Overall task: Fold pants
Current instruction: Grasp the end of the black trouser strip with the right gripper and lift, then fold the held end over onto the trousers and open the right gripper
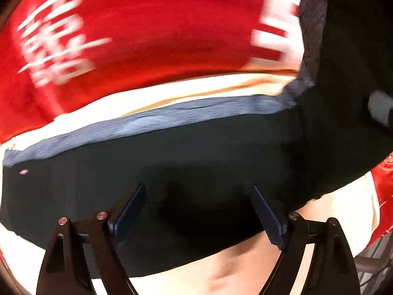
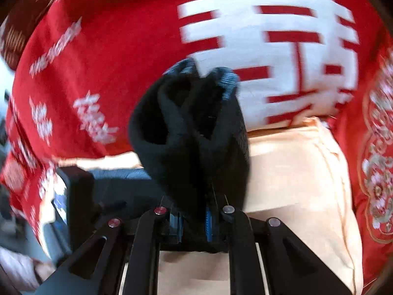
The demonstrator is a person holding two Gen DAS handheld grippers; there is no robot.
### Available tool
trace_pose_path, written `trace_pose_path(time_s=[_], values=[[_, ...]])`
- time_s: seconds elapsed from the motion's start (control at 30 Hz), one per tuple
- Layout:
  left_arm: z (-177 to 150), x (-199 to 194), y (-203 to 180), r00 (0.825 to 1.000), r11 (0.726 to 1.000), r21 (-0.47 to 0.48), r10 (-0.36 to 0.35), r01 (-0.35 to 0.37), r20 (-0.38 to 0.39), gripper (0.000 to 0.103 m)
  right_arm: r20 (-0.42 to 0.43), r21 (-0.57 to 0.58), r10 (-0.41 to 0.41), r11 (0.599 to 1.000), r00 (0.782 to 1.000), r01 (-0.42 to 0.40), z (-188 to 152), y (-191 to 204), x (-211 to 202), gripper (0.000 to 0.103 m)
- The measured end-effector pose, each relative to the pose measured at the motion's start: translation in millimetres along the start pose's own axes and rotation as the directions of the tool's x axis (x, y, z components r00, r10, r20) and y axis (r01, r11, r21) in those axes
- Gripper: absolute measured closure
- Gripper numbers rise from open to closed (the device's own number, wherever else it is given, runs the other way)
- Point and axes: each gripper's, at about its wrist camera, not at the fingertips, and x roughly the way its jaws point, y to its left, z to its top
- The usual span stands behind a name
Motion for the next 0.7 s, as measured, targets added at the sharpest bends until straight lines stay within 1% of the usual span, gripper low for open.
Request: trace_pose_path(time_s=[0.1,0.17,0.2,0.27,0.33,0.37,0.43,0.47,0.5,0.53,0.57,0.6,0.67,0.7], values=[[-8.2,-7.5,51.9,0.998,0.997,-0.052,0.063,-0.063,-0.008,0.015,-0.058,-0.082,-0.012,0.997,0.998,0.007,-10.8,49.8,23.9,0.087],[-14.2,-9.7,88.9,0.992,0.986,-0.105,0.127,-0.128,-0.021,0.015,-0.102,-0.132,-0.02,0.991,0.995,0.006,-20.7,79.7,44.9,0.086],[-16.5,-9.1,110.1,0.987,0.977,-0.137,0.159,-0.162,-0.031,0.015,-0.128,-0.166,-0.035,0.986,0.991,0.013,-27.7,95.7,59.3,0.086],[-24.0,-6.6,150.1,0.978,0.961,-0.188,0.197,-0.205,-0.062,0.015,-0.175,-0.224,-0.073,0.974,0.982,0.032,-44.4,120.9,85.5,0.085],[-28.9,-5.7,177.1,0.974,0.95,-0.217,0.214,-0.226,-0.076,0.015,-0.222,-0.285,-0.127,0.957,0.967,0.061,-64.7,143.6,114.7,0.082],[-26.7,-4.5,182.2,0.973,0.948,-0.221,0.218,-0.229,-0.077,0.015,-0.229,-0.313,-0.155,0.947,0.961,0.078,-72.7,154.1,125.7,0.08],[-31.1,-3.7,199.4,0.976,0.951,-0.218,0.205,-0.217,-0.078,0.015,-0.221,-0.375,-0.243,0.915,0.944,0.147,-87.6,169.9,142.0,0.078],[-32.0,-2.9,204.3,0.978,0.955,-0.214,0.194,-0.206,-0.078,0.015,-0.197,-0.402,-0.275,0.898,0.941,0.178,-92.0,175.9,143.7,0.069],[-34.8,-1.4,209.4,0.981,0.959,-0.21,0.177,-0.19,-0.077,0.015,-0.181,-0.419,-0.278,0.89,0.943,0.182,-95.4,181.2,142.5,0.06],[-26.9,6.2,202.4,0.984,0.963,-0.207,0.16,-0.173,-0.074,0.015,-0.185,-0.424,-0.255,0.892,0.949,0.158,-98.2,185.9,139.8,0.046],[-25.8,6.5,202.6,0.988,0.967,-0.206,0.139,-0.151,-0.071,0.015,-0.191,-0.428,-0.237,0.894,0.953,0.137,-99.6,190.1,136.3,0.042],[-22.4,6.4,203.3,0.991,0.971,-0.202,0.114,-0.126,-0.07,0.015,-0.188,-0.446,-0.231,0.886,0.955,0.126,-100.9,195.1,130.4,0.042],[-21.9,3.3,194.9,0.997,0.98,-0.188,0.059,-0.069,-0.059,0.015,-0.155,-0.49,-0.244,0.861,0.957,0.14,-102.6,199.8,112.4,0.042],[-16.8,0.5,188.3,0.998,0.985,-0.168,0.02,-0.029,-0.051,0.015,-0.141,-0.48,-0.229,0.867,0.963,0.136,-101.0,195.8,97.3,0.042]])
